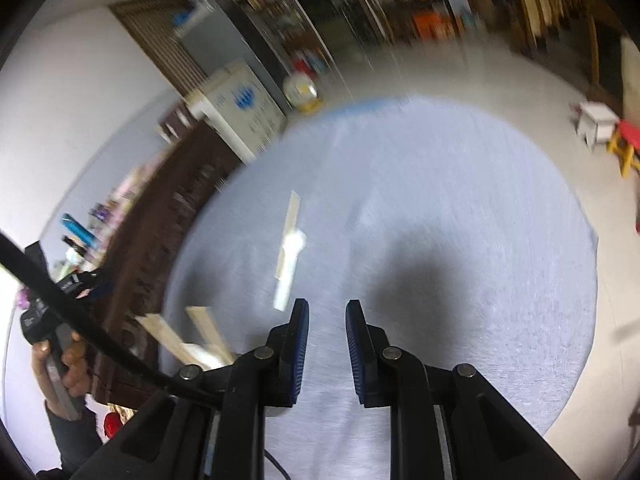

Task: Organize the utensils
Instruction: 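Open both grippers and withdraw them from the holder, then close the left gripper on the wooden chopstick while the right gripper moves over the white spoon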

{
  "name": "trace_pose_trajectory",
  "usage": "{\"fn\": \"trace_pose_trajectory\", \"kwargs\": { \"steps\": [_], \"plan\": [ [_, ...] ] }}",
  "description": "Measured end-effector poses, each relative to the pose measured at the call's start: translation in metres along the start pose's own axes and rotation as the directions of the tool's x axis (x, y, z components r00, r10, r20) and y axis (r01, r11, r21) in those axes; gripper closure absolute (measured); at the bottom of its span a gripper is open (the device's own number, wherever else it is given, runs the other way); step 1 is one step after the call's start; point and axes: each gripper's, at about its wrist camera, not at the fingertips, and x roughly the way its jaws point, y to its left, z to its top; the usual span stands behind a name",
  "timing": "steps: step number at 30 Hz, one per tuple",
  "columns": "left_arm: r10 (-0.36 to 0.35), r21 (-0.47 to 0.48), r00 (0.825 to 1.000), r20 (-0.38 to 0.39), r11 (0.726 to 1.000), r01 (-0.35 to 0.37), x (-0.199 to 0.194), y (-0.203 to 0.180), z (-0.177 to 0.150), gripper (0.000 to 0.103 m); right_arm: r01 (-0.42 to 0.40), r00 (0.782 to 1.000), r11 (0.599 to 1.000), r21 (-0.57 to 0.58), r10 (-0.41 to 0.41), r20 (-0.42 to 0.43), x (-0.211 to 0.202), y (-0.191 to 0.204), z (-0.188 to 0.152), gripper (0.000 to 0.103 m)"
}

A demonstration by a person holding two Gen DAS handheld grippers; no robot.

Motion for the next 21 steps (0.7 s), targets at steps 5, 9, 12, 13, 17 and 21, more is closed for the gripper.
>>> {"fn": "trace_pose_trajectory", "kwargs": {
  "steps": [5, 9, 12, 13, 17, 21],
  "plan": [
    [0.033, 0.011, 0.988, -0.149, 0.999, -0.032, 0.072, 0.001, 0.001, 0.032, 0.024, 0.981, 1.0, 0.009, -0.022, -0.194, 0.075, -0.026, 0.016, 0.082],
    [0.053, 0.055, 0.966, -0.254, 0.998, -0.04, 0.128, -0.015, 0.016, 0.032, 0.018, 0.966, 1.0, -0.002, -0.018, -0.259, 0.119, -0.024, 0.028, 0.082],
    [0.064, 0.085, 0.956, -0.287, 0.996, -0.041, 0.159, -0.034, 0.033, 0.032, -0.008, 0.966, 1.0, 0.004, 0.008, -0.26, 0.134, -0.018, 0.03, 0.082],
    [0.073, 0.107, 0.952, -0.296, 0.993, -0.043, 0.173, -0.048, 0.042, 0.032, -0.012, 0.966, 1.0, 0.006, 0.013, -0.258, 0.139, -0.014, 0.031, 0.082],
    [0.092, 0.153, 0.937, -0.337, 0.987, -0.041, 0.22, -0.092, 0.066, 0.032, -0.025, 0.966, 1.0, 0.017, 0.028, -0.256, 0.152, -0.008, 0.036, 0.082],
    [0.113, 0.177, 0.922, -0.371, 0.983, -0.049, 0.262, -0.131, 0.084, 0.037, -0.04, 0.968, 0.999, 0.035, 0.048, -0.247, 0.154, -0.013, 0.04, 0.082]
  ]
}}
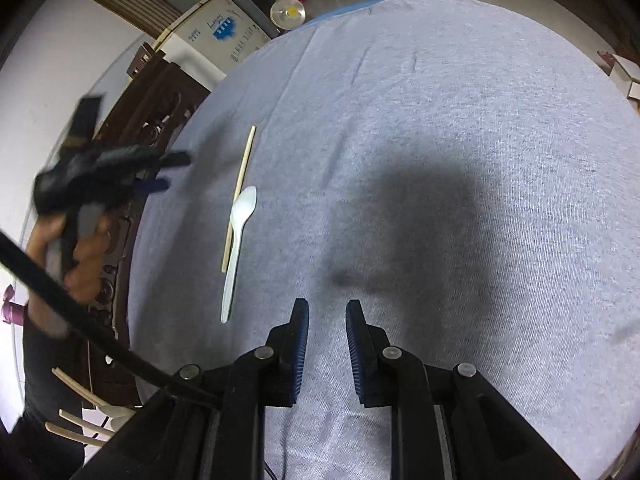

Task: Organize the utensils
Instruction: 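Close the left gripper on the wooden chopstick while the right gripper moves over the white spoon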

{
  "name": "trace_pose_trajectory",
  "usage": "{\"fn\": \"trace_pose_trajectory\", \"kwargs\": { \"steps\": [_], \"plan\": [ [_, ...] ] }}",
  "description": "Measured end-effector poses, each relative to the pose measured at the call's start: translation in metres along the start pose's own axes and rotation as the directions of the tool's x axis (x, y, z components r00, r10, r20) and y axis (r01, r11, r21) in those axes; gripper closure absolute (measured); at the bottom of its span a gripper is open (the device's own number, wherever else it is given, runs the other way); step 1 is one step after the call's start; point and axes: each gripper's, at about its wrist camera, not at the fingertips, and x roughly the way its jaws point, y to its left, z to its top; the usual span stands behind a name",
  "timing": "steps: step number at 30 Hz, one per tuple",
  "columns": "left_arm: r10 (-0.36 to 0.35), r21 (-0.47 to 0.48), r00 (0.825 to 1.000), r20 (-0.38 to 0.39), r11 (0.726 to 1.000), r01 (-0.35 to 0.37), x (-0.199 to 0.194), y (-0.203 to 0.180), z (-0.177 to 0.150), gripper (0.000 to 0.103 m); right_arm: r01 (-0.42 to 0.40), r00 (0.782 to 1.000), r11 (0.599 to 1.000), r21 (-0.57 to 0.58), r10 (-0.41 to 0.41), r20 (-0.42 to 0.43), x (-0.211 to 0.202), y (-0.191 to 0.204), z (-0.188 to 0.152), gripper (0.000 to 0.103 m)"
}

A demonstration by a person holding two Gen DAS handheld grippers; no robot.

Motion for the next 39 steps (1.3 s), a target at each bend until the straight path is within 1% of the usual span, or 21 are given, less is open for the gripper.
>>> {"fn": "trace_pose_trajectory", "kwargs": {
  "steps": [2, 3, 6, 8, 9, 10, 12, 13, 14, 16, 19, 23, 25, 27, 29, 33, 36, 38, 39],
  "plan": [
    [0.022, 0.016, 1.0, -0.02, 1.0, -0.022, 0.012, -0.015, 0.016, 0.046, -0.014, 1.0, 1.0, 0.01, 0.014, 0.008, -0.001, -0.004, 0.003, 0.082],
    [0.031, 0.02, 0.999, -0.028, 0.999, -0.031, 0.017, -0.018, 0.022, 0.048, -0.02, 1.0, 1.0, 0.012, 0.02, 0.01, -0.001, -0.005, 0.005, 0.082],
    [0.062, 0.025, 0.997, -0.047, 0.998, -0.061, 0.033, -0.03, 0.035, 0.048, -0.039, 0.999, 0.999, 0.011, 0.039, 0.017, -0.002, -0.006, 0.009, 0.082],
    [0.058, 0.032, 0.996, -0.061, 0.998, -0.056, 0.04, -0.036, 0.038, 0.049, -0.052, 0.998, 0.999, 0.005, 0.052, 0.019, -0.003, -0.005, 0.011, 0.082],
    [0.064, 0.039, 0.996, -0.063, 0.997, -0.062, 0.043, -0.04, 0.04, 0.054, -0.057, 0.998, 0.998, 0.003, 0.057, 0.019, -0.004, -0.005, 0.012, 0.082],
    [0.073, 0.046, 0.995, -0.066, 0.997, -0.07, 0.046, -0.042, 0.04, 0.057, -0.061, 0.998, 0.998, 0.001, 0.061, 0.02, -0.003, -0.004, 0.013, 0.082],
    [0.076, 0.036, 0.993, -0.094, 0.997, -0.073, 0.056, -0.045, 0.043, 0.067, -0.068, 0.997, 0.998, 0.0, 0.068, 0.02, -0.002, -0.004, 0.015, 0.082],
    [0.081, 0.034, 0.992, -0.101, 0.996, -0.078, 0.06, -0.045, 0.044, 0.07, -0.07, 0.997, 0.998, -0.001, 0.07, 0.022, -0.002, -0.004, 0.016, 0.082],
    [0.088, 0.033, 0.99, -0.109, 0.996, -0.085, 0.063, -0.045, 0.045, 0.076, -0.073, 0.997, 0.997, -0.001, 0.073, 0.021, -0.002, -0.004, 0.017, 0.082],
    [0.105, 0.042, 0.989, -0.102, 0.994, -0.101, 0.064, -0.048, 0.046, 0.081, -0.075, 0.997, 0.997, -0.003, 0.075, 0.02, -0.002, -0.004, 0.017, 0.082],
    [0.133, 0.078, 0.982, -0.132, 0.989, -0.123, 0.068, -0.053, 0.051, 0.081, -0.072, 0.997, 0.997, -0.005, 0.073, 0.017, 0.0, -0.005, 0.018, 0.082],
    [0.138, 0.119, 0.973, -0.183, 0.986, -0.118, 0.074, -0.065, 0.061, 0.097, -0.072, 0.997, 0.997, 0.001, 0.072, 0.01, 0.001, -0.007, 0.02, 0.082],
    [0.143, 0.134, 0.968, -0.205, 0.984, -0.117, 0.076, -0.069, 0.065, 0.098, -0.073, 0.997, 0.997, 0.005, 0.073, -0.003, 0.004, -0.008, 0.022, 0.082],
    [0.126, 0.129, 0.966, -0.226, 0.987, -0.099, 0.079, -0.071, 0.072, 0.098, -0.076, 0.997, 0.997, 0.011, 0.076, -0.021, 0.009, -0.009, 0.024, 0.082],
    [0.105, 0.113, 0.966, -0.236, 0.99, -0.08, 0.077, -0.063, 0.073, 0.098, -0.067, 0.997, 0.998, 0.014, 0.068, -0.042, 0.015, -0.01, 0.028, 0.082],
    [0.088, 0.079, 0.974, -0.21, 0.994, -0.072, 0.062, -0.024, 0.066, 0.098, -0.058, 0.995, 0.998, 0.01, 0.059, -0.079, 0.026, -0.001, 0.041, 0.082],
    [0.084, 0.059, 0.98, -0.182, 0.996, -0.074, 0.045, 0.003, 0.051, 0.098, -0.045, 0.99, 0.999, -0.025, 0.041, -0.131, 0.04, 0.019, 0.055, 0.082],
    [0.091, 0.051, 0.982, -0.168, 0.995, -0.084, 0.039, 0.018, 0.039, 0.098, -0.029, 0.988, 0.998, -0.051, 0.021, -0.153, 0.05, 0.033, 0.066, 0.082],
    [0.084, 0.039, 0.983, -0.162, 0.996, -0.079, 0.037, 0.026, 0.034, 0.098, -0.024, 0.984, 0.998, -0.063, 0.013, -0.177, 0.057, 0.042, 0.072, 0.082]
  ]
}}
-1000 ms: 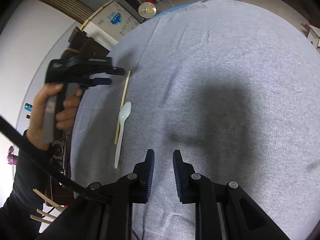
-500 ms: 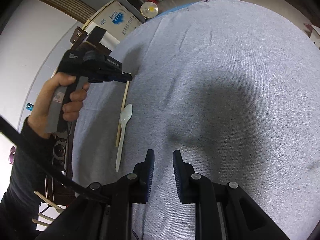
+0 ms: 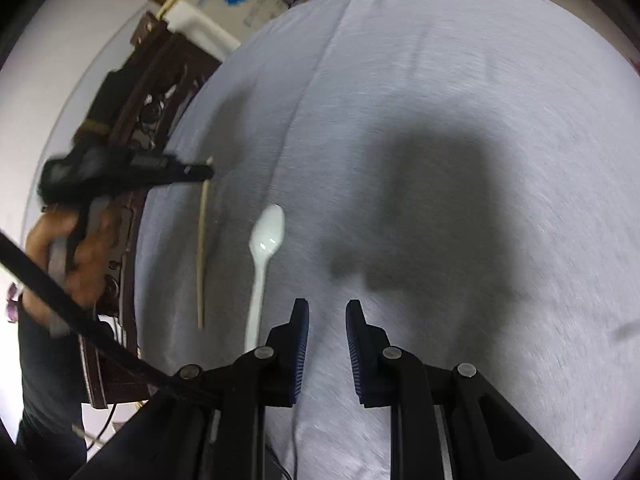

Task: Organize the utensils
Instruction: 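Close the left gripper on the wooden chopstick while the right gripper moves over the white spoon, then close the right gripper on the white plastic spoon and lift it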

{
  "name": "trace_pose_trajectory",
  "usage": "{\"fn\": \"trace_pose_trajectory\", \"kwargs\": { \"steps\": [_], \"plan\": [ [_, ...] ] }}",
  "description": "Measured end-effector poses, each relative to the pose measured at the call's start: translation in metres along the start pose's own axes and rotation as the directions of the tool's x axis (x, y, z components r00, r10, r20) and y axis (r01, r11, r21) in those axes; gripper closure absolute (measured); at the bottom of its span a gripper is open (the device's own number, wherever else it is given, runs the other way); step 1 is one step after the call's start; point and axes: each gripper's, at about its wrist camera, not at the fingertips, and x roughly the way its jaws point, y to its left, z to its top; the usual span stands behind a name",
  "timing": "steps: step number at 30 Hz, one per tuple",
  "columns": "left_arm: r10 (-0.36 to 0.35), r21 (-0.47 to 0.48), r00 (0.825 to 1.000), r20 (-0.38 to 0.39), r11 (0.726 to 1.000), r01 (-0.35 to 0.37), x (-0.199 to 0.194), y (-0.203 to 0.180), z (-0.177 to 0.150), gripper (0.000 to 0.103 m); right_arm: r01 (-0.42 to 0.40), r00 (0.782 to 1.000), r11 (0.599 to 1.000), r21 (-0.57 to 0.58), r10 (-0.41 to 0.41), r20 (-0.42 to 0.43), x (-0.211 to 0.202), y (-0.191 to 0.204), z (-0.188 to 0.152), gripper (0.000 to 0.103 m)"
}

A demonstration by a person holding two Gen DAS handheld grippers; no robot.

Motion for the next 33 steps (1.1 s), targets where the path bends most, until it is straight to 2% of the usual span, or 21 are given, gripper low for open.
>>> {"fn": "trace_pose_trajectory", "kwargs": {
  "steps": [2, 5, 9, 11, 13, 14, 23, 26, 28, 30, 33],
  "plan": [
    [-0.017, -0.019, 1.0, 0.003, 1.0, 0.017, 0.0, 0.017, -0.013, 0.098, 0.006, 0.999, 1.0, -0.002, -0.006, -0.032, 0.01, 0.013, 0.015, 0.082],
    [-0.036, -0.036, 0.999, 0.006, 0.999, 0.037, 0.001, 0.032, -0.027, 0.098, 0.054, 0.994, 0.998, -0.028, -0.056, -0.091, 0.029, 0.037, 0.035, 0.082],
    [-0.061, -0.045, 0.998, 0.018, 0.997, 0.062, -0.001, 0.052, -0.039, 0.098, 0.148, 0.979, 0.987, -0.062, -0.155, -0.132, 0.054, 0.064, 0.055, 0.082],
    [-0.068, -0.049, 0.997, 0.023, 0.996, 0.069, 0.001, 0.059, -0.049, 0.098, 0.185, 0.971, 0.98, -0.078, -0.194, -0.142, 0.062, 0.07, 0.059, 0.071],
    [-0.081, -0.046, 0.996, 0.027, 0.996, 0.082, 0.002, 0.066, -0.056, 0.098, 0.229, 0.961, 0.97, -0.081, -0.238, -0.142, 0.069, 0.074, 0.065, 0.042],
    [-0.082, -0.045, 0.996, 0.031, 0.996, 0.083, 0.002, 0.072, -0.058, 0.098, 0.231, 0.96, 0.969, -0.086, -0.242, -0.138, 0.072, 0.076, 0.066, 0.039],
    [-0.11, -0.065, 0.993, 0.04, 0.991, 0.113, 0.006, 0.114, -0.065, 0.098, 0.314, 0.926, 0.943, -0.111, -0.33, -0.184, 0.1, 0.087, 0.079, 0.042],
    [-0.117, -0.067, 0.992, 0.04, 0.991, 0.119, 0.007, 0.126, -0.073, 0.098, 0.339, 0.918, 0.936, -0.096, -0.352, -0.185, 0.106, 0.091, 0.085, 0.05],
    [-0.119, -0.067, 0.992, 0.039, 0.99, 0.122, 0.007, 0.129, -0.074, 0.098, 0.358, 0.91, 0.929, -0.096, -0.37, -0.188, 0.107, 0.092, 0.088, 0.06],
    [-0.121, -0.065, 0.992, 0.039, 0.99, 0.123, 0.008, 0.131, -0.076, 0.098, 0.36, 0.907, 0.928, -0.099, -0.373, -0.197, 0.107, 0.091, 0.087, 0.065],
    [-0.12, -0.06, 0.992, 0.04, 0.991, 0.123, 0.012, 0.131, -0.081, 0.098, 0.363, 0.901, 0.926, -0.103, -0.377, -0.214, 0.109, 0.091, 0.089, 0.066]
  ]
}}
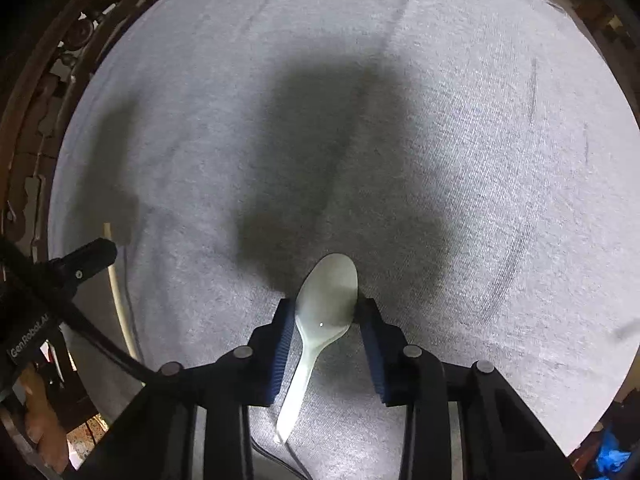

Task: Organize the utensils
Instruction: 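Close the right gripper on the white plastic spoon and lift it, then carry the chopstick and spoon up toward the metal holder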

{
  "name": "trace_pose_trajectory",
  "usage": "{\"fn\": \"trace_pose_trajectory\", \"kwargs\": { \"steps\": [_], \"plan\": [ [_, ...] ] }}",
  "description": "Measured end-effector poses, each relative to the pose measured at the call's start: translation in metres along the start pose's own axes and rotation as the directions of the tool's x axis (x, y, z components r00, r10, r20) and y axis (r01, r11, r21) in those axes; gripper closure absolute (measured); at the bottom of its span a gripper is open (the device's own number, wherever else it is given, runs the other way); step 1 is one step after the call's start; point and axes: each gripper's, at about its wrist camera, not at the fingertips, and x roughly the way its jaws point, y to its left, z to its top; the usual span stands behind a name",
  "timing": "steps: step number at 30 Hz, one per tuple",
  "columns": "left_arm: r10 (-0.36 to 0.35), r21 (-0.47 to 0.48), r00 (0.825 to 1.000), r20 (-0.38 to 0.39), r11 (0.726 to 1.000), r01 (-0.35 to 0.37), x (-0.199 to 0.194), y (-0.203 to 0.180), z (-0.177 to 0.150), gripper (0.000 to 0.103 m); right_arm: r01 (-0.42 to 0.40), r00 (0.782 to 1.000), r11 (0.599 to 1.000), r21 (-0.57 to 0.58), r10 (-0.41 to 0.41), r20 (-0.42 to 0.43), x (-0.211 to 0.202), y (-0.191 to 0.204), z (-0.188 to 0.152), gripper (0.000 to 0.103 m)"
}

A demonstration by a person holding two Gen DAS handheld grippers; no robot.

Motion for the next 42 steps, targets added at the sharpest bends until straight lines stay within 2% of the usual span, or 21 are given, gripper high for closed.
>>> {"fn": "trace_pose_trajectory", "kwargs": {
  "steps": [3, 5, 11, 23, 28, 33, 42],
  "plan": [
    [0.005, -0.001, 1.0, -0.002, 1.0, -0.005, 0.012, -0.013, 0.001, 0.098, 0.031, 1.0, 0.999, -0.016, -0.031, -0.003, 0.001, 0.006, -0.004, 0.066],
    [0.011, -0.002, 1.0, -0.007, 1.0, -0.011, 0.015, -0.013, 0.001, 0.098, 0.053, 0.999, 0.998, -0.037, -0.052, 0.011, -0.002, 0.012, -0.011, 0.069],
    [0.039, 0.004, 0.999, 0.012, 0.999, -0.039, 0.021, -0.02, -0.002, 0.098, -0.012, 0.998, 1.0, -0.026, 0.013, 0.063, -0.007, -0.002, -0.029, 0.07],
    [0.071, 0.006, 0.994, 0.077, 0.997, -0.072, 0.0, -0.024, -0.019, 0.098, -0.055, 0.981, 0.998, 0.035, 0.048, 0.188, -0.034, -0.053, -0.051, 0.07],
    [0.078, 0.002, 0.988, 0.132, 0.997, -0.078, -0.02, -0.023, -0.03, 0.098, -0.063, 0.961, 0.996, 0.058, 0.044, 0.274, -0.059, -0.084, -0.064, 0.07],
    [0.091, -0.023, 0.974, 0.21, 0.996, -0.088, -0.052, -0.023, -0.047, 0.098, -0.059, 0.934, 0.994, 0.094, 0.022, 0.356, -0.079, -0.108, -0.085, 0.07],
    [0.082, -0.063, 0.944, 0.321, 0.996, -0.066, -0.094, -0.022, -0.082, 0.098, -0.091, 0.865, 0.984, 0.155, 0.001, 0.501, -0.129, -0.143, -0.133, 0.07]
  ]
}}
